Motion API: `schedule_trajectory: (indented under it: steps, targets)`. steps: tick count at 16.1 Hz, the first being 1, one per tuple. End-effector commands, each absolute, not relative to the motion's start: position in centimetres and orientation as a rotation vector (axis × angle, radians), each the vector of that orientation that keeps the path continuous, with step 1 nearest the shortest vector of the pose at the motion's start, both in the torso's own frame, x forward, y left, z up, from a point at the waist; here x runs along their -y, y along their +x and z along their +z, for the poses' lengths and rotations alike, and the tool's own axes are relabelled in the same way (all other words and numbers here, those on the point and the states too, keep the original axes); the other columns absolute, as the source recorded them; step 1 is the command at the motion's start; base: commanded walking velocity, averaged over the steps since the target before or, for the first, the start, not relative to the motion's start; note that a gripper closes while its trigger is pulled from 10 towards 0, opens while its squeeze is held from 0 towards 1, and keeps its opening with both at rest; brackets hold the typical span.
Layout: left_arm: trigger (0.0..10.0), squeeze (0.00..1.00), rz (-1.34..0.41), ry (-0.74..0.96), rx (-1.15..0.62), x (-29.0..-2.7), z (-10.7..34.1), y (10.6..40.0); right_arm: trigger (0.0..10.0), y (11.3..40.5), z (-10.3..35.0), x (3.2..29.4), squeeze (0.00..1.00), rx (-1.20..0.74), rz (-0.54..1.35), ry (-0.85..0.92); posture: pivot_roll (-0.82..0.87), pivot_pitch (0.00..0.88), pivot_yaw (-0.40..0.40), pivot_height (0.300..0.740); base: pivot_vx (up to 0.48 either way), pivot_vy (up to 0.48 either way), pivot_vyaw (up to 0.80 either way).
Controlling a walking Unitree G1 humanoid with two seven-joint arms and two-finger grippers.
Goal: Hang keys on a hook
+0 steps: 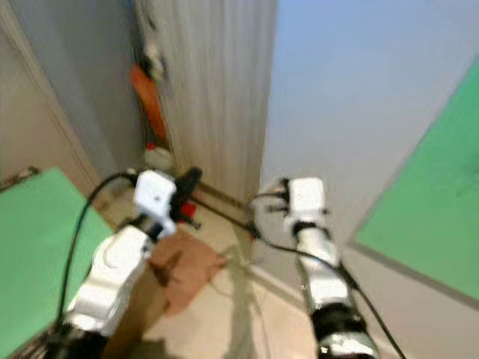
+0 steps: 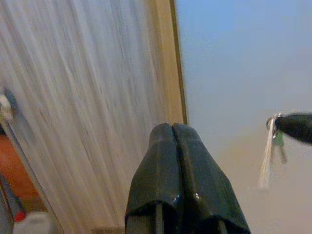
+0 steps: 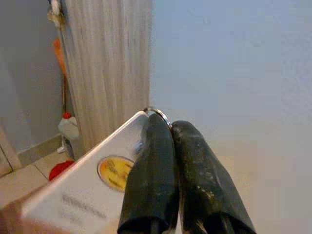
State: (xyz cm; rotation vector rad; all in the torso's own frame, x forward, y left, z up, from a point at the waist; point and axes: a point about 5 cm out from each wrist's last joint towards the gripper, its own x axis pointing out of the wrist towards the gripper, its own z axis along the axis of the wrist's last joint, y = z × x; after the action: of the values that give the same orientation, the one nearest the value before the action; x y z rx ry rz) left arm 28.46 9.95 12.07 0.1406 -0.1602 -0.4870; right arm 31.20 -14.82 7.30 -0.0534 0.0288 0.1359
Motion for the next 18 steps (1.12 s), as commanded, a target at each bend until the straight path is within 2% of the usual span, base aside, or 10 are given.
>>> schedule_trajectory:
  steps: [1, 11, 13, 18]
  targets:
    - [10.0, 0.0, -0.51, 0.133, 0.169, -9.52, 12.32, 28.46, 0.0, 31.17, 7.45, 15.4, 0.0, -0.025, 0.119, -0.055, -0.02, 0.0, 0.03, 0.74, 0.0, 0.0, -0.73]
    - [10.0, 0.0, -0.542, 0.14, 0.184, -9.22, 12.5, 28.32, 0.0, 31.11, 7.47, 15.75, 0.0, -0.017, 0.097, -0.061, -0.03, 0.0, 0.034, 0.74, 0.0, 0.0, -0.73]
    - [10.0, 0.0, -0.541, 0.132, 0.169, -9.16, 12.37, 28.33, 0.0, 31.1, 7.53, 15.77, 0.0, -0.015, 0.097, -0.064, -0.03, 0.0, 0.037, 0.74, 0.0, 0.0, 0.0]
    - [10.0, 0.0, -0.544, 0.138, 0.174, -8.91, 12.41, 28.43, 0.0, 31.18, 7.57, 15.58, 0.0, -0.013, 0.1, -0.067, -0.03, 0.0, 0.043, 0.74, 0.0, -0.48, 0.0]
